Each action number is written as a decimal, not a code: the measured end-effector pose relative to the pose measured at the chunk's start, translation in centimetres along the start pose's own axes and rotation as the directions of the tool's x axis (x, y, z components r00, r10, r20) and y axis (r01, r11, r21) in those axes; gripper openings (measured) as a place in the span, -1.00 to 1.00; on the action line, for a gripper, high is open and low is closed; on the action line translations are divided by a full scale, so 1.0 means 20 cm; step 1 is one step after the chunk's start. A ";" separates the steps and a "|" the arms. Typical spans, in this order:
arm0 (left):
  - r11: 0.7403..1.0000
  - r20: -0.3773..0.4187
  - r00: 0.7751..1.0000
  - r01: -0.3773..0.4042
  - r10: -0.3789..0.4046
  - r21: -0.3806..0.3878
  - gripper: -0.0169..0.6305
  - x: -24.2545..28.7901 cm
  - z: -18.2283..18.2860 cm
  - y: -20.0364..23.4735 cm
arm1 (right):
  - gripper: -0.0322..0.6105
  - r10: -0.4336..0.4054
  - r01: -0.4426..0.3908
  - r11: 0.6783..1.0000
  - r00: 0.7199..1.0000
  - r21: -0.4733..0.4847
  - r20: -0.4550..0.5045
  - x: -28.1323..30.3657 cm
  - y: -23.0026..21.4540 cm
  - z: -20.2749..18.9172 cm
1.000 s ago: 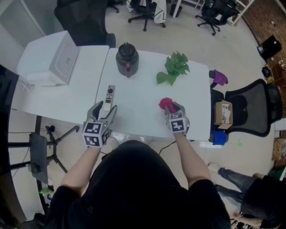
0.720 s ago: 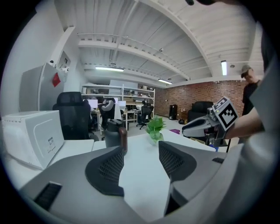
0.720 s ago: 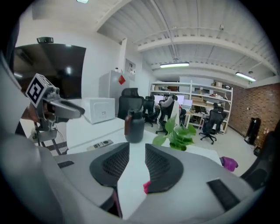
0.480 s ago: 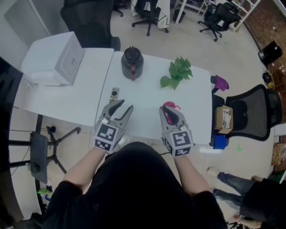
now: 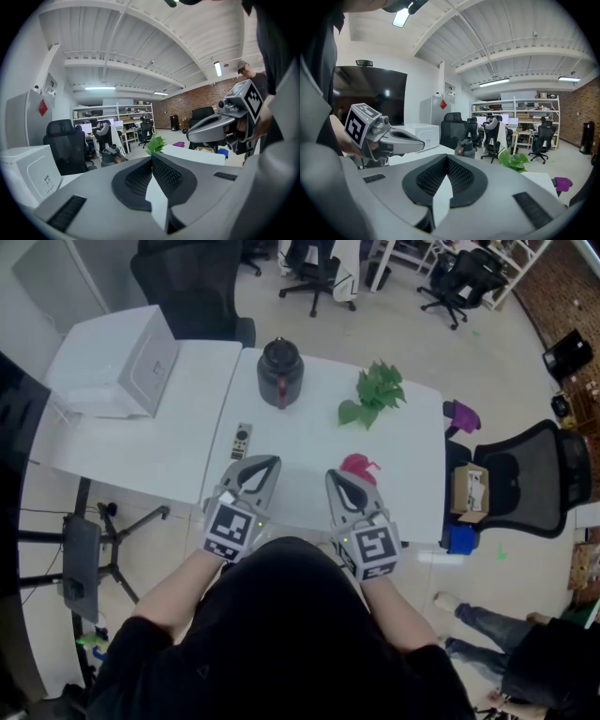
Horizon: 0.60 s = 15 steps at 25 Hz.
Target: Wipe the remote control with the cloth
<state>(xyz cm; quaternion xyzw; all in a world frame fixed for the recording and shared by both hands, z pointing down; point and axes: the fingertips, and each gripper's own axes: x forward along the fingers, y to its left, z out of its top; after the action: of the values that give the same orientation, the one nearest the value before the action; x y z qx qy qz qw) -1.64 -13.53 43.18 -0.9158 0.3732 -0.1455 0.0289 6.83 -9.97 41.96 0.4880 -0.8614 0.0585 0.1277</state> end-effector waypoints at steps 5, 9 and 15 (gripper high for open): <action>1.000 -0.001 1.000 0.001 -0.001 -0.005 -0.94 -0.01 0.01 -0.02 | -0.87 0.011 -0.011 1.000 1.000 0.003 -0.009 0.01 0.01 -0.01; 1.000 -0.004 1.000 0.001 -0.001 -0.013 -0.94 -0.01 0.01 -0.02 | -0.88 0.015 -0.015 1.000 1.000 -0.010 -0.003 0.01 0.02 -0.02; 1.000 -0.002 1.000 0.013 -0.013 0.007 -0.94 -0.01 0.01 -0.03 | -0.88 0.017 -0.017 1.000 1.000 -0.018 0.001 0.01 0.03 -0.01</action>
<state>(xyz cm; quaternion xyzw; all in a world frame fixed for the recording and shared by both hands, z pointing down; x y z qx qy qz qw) -1.32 -13.00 43.10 -0.9180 0.3667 -0.1480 0.0306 6.23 -9.86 42.16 0.4797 -0.8661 0.0514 0.1311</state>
